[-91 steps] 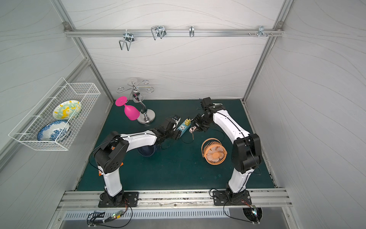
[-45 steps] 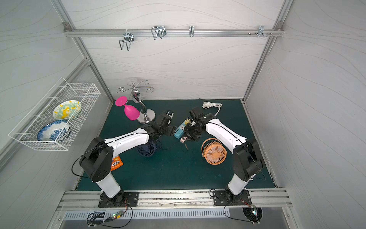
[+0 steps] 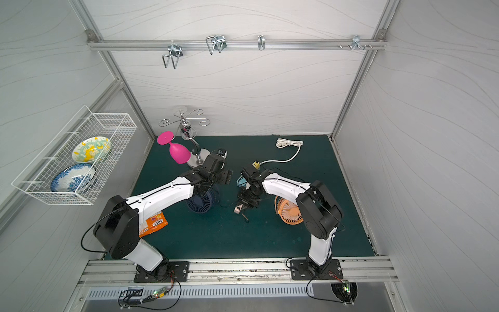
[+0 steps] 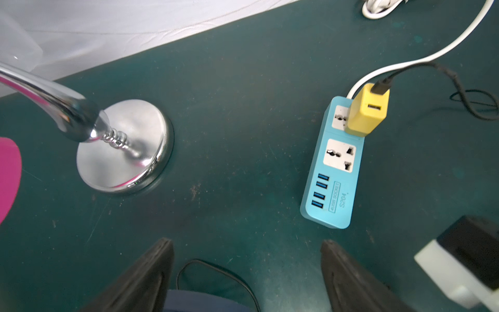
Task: Unplug the desk fan from the power strip
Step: Place the plug at the center of the board.
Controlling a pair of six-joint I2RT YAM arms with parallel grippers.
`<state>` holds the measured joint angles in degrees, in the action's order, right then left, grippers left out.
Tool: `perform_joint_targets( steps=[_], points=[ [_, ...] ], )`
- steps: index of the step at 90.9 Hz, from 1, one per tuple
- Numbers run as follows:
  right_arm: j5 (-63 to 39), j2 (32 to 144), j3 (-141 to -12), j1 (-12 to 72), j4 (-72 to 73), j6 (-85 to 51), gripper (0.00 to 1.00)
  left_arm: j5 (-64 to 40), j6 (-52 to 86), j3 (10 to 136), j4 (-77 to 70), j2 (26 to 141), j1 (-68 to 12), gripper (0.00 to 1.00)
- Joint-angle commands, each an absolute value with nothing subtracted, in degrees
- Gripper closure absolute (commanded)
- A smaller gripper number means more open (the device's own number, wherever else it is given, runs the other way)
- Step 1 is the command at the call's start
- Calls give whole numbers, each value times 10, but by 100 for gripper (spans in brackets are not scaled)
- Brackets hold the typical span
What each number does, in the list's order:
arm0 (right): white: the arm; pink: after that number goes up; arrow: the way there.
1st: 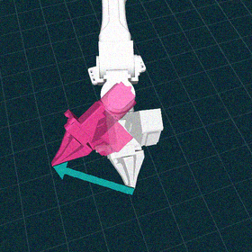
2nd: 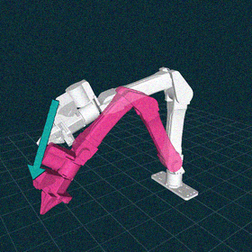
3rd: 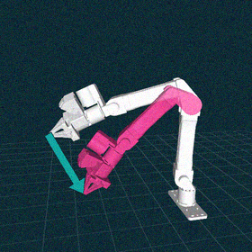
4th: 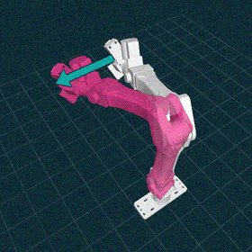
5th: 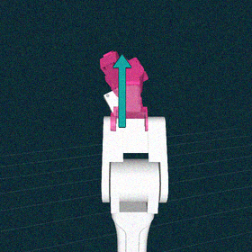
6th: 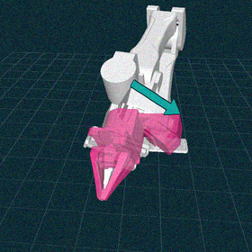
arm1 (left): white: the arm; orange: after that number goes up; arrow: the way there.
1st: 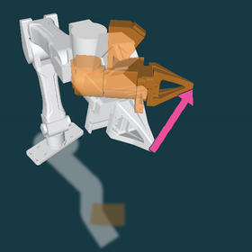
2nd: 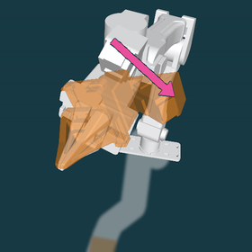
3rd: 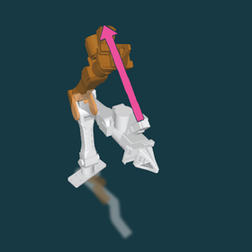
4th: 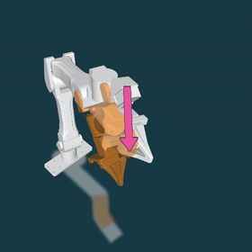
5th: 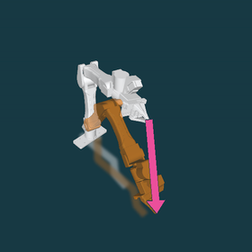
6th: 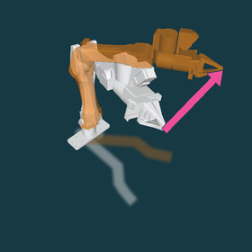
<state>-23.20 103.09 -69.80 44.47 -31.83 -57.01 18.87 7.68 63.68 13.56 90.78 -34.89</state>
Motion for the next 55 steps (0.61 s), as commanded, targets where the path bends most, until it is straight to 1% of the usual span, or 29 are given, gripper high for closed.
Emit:
perform_joint_targets(
  steps=[1, 9, 15, 18, 30, 32, 33, 35, 39, 44, 55],
  points=[
    [-231, 1028, -704, 446, -333, -546, 59, 184, 86, 635, 124, 898, -345, 10],
    [-212, 1008, -714, 438, -367, -529, 47, 179, 84, 641, 124, 905, -344, 10],
    [-208, 986, -712, 421, -384, -522, 33, 172, 82, 644, 121, 909, -344, 10],
    [-206, 973, -710, 409, -392, -519, 31, 168, 81, 645, 117, 911, -344, 9],
    [-200, 924, -714, 355, -434, -498, 28, 143, 76, 654, 105, 928, -344, 9],
    [-200, 917, -717, 345, -441, -494, 15, 136, 77, 656, 105, 933, -344, 10],
    [-200, 914, -719, 340, -444, -493, 11, 133, 77, 657, 105, 935, -344, 10],
    [-199, 911, -724, 329, -453, -488, 8, 128, 77, 660, 103, 941, -344, 10],
    [-202, 906, -737, 311, -472, -478, 6, 116, 79, 664, 99, 951, -344, 10],
    [-199, 904, -756, 292, -490, -463, 7, 99, 80, 669, 90, 962, -344, 10],
    [-191, 907, -785, 257, -503, -453, 13, 63, 77, 676, 63, 994, -351, 12]
  ],
)
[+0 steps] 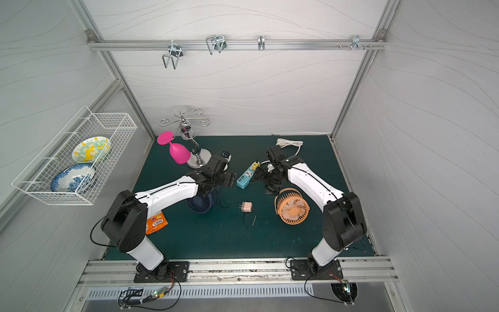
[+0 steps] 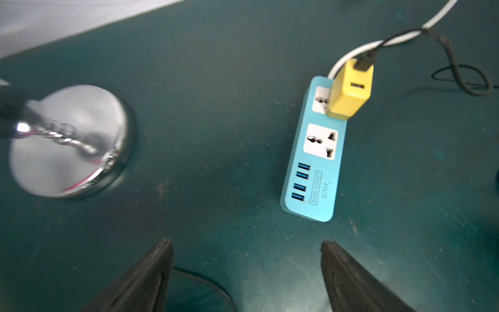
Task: Unplug the desk fan from the power strip
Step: Place the plug at the center of the board, then remove the plug from the socket.
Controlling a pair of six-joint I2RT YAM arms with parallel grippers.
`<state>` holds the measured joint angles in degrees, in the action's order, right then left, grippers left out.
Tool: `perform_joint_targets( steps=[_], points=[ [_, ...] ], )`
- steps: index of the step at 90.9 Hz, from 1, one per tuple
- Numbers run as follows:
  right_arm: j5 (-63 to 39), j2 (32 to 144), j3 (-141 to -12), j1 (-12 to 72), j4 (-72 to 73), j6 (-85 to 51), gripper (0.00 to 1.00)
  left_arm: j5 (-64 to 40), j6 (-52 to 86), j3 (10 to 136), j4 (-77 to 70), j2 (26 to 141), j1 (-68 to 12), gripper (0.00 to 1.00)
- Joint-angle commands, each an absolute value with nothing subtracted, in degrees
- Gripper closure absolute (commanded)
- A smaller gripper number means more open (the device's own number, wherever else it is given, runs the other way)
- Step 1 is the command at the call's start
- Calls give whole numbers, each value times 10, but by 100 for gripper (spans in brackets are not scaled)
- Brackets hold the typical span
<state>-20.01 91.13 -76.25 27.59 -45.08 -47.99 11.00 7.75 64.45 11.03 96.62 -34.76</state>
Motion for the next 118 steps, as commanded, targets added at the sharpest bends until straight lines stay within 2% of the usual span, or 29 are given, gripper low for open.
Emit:
perform_joint_targets(
  steps=[1, 17, 34, 58, 85, 102, 118],
  points=[
    [-191, 909, -788, 255, -504, -453, 13, 60, 76, 678, 61, 997, -352, 12],
    [-189, 976, -871, 242, -537, -448, 20, 35, 74, 708, 42, 1059, -358, 18],
    [-173, 1052, -962, 241, -564, -449, 19, 14, 58, 741, 27, 1114, -358, 12],
    [-164, 1121, -1046, 241, -581, -459, 19, -11, 47, 747, 15, 1145, -359, 13],
    [-142, 1211, -1137, 242, -615, -474, 20, -8, 40, 751, 17, 1173, -372, 21],
    [-125, 1261, -1191, 248, -632, -482, 22, 6, 45, 730, -6, 1173, -381, 34],
    [-98, 1300, -1239, 251, -660, -489, 25, 38, 50, 699, -44, 1163, -390, 39]
  ],
)
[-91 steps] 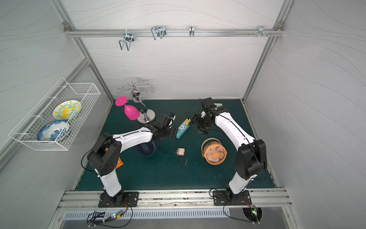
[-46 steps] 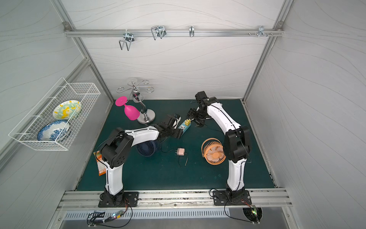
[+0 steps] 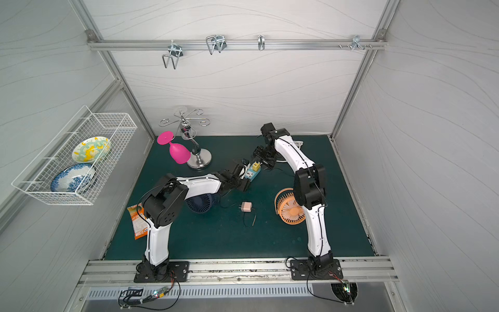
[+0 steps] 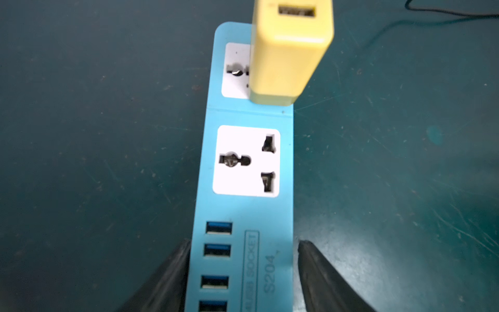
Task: Unplug the desk fan from the power strip
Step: Remove the plug from the socket.
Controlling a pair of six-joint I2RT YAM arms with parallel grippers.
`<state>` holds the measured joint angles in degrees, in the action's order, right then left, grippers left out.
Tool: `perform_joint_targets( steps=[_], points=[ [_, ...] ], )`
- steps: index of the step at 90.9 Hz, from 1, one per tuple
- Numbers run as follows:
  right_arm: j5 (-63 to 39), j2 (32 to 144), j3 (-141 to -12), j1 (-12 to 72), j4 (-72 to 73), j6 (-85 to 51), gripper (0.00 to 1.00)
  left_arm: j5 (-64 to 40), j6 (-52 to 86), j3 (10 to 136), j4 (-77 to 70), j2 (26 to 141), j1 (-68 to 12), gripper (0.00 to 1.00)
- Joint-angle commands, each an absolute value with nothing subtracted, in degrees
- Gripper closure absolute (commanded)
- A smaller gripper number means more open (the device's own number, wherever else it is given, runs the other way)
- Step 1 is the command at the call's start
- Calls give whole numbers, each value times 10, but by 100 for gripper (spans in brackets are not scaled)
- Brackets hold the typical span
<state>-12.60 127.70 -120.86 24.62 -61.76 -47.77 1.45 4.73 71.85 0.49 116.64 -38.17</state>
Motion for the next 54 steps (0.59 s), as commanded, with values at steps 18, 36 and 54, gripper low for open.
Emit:
perform_joint_targets(
  steps=[18, 36, 54],
  points=[
    [-77, 1324, -1271, 253, -674, -495, 27, 50, 49, 668, -84, 1155, -391, 50],
    [-62, 1355, -1324, 265, -699, -488, 28, 59, 46, 661, -100, 1154, -393, 53],
    [-56, 1378, -1354, 267, -713, -495, 30, 76, 27, 658, -99, 1154, -402, 53]
  ],
)
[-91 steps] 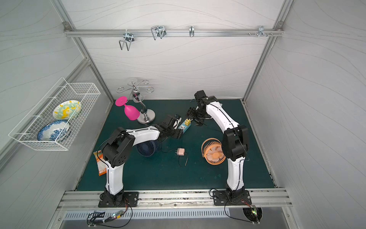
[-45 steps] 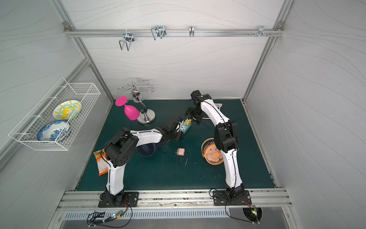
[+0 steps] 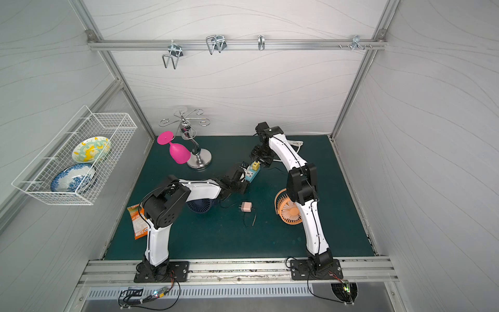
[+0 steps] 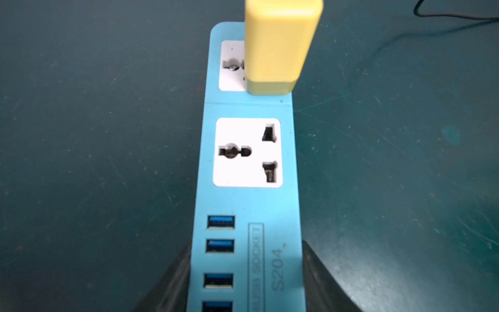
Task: Unplug the desk fan from the power strip
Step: Remove the plug from the socket.
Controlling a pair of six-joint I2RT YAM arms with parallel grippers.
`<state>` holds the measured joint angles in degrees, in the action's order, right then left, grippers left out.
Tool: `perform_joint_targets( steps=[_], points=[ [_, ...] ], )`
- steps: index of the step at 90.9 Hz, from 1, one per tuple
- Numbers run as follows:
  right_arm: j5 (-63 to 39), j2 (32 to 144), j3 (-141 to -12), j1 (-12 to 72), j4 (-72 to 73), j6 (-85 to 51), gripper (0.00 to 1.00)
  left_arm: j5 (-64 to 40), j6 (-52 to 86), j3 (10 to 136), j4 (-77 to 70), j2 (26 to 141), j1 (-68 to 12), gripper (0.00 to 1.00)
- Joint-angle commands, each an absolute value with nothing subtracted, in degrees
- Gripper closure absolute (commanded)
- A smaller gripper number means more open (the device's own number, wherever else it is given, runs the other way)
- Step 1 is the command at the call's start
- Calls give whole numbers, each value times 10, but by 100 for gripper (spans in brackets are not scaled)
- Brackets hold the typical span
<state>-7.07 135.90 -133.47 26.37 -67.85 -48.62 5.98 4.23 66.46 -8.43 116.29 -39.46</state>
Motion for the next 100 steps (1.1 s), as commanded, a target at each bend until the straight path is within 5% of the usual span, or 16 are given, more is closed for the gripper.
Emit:
perform_joint_targets(
  steps=[1, 35, 69, 78, 100],
  points=[
    [-56, 1379, -1355, 267, -713, -495, 30, 77, 27, 657, -99, 1153, -402, 53],
    [-36, 1426, -1405, 267, -742, -492, 40, 81, 20, 654, -101, 1148, -405, 58],
    [-25, 1433, -1398, 265, -751, -481, 74, 83, 11, 660, -100, 1150, -408, 60],
    [-34, 1427, -1375, 264, -741, -483, 83, 83, 9, 668, -98, 1154, -409, 51],
    [-57, 1402, -1307, 258, -703, -492, 87, 87, 7, 690, -101, 1169, -409, 26]
  ],
)
